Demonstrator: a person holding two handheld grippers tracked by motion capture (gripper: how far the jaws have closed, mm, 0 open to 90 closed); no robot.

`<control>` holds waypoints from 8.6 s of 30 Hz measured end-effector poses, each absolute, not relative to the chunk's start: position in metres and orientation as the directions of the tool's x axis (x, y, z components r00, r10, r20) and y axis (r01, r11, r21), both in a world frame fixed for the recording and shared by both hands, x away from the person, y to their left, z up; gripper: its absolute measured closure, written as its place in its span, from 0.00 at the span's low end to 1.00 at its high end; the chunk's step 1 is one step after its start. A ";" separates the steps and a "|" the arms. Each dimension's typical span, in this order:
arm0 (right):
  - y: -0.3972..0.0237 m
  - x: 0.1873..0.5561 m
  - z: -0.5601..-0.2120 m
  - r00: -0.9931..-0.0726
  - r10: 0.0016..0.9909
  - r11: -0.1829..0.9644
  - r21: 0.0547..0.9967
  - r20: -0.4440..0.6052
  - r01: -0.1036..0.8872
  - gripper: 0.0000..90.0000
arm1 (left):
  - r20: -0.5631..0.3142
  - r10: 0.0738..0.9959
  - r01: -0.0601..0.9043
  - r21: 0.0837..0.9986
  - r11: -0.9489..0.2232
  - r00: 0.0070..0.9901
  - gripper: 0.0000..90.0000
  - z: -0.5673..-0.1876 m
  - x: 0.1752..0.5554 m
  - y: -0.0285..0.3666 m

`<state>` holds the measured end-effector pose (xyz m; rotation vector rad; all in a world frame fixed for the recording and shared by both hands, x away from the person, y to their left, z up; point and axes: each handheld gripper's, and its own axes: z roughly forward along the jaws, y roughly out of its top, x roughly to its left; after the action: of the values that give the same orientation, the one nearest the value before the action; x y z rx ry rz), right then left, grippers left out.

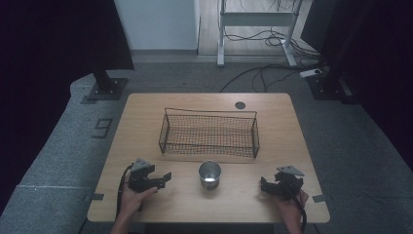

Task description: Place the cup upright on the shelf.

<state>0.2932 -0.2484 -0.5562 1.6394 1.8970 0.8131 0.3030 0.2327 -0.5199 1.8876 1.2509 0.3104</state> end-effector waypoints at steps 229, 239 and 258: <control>-0.253 0.290 -0.556 -0.105 0.994 0.063 0.727 0.013 0.684 0.06 | -0.145 0.708 0.467 0.837 -0.284 0.691 0.16 -0.453 0.312 0.095; -0.254 0.290 -0.556 -0.104 0.995 0.062 0.727 0.013 0.684 0.06 | -0.157 0.709 0.473 0.838 -0.272 0.687 0.16 -0.447 0.320 0.098; -0.254 0.291 -0.556 -0.099 0.995 0.060 0.728 0.011 0.682 0.07 | -0.160 0.719 0.483 0.833 -0.269 0.676 0.16 -0.440 0.335 0.103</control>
<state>0.2909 -0.2542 -0.5560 1.6708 1.8370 0.8055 0.3345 0.1029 -0.4397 1.9282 0.9368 0.3088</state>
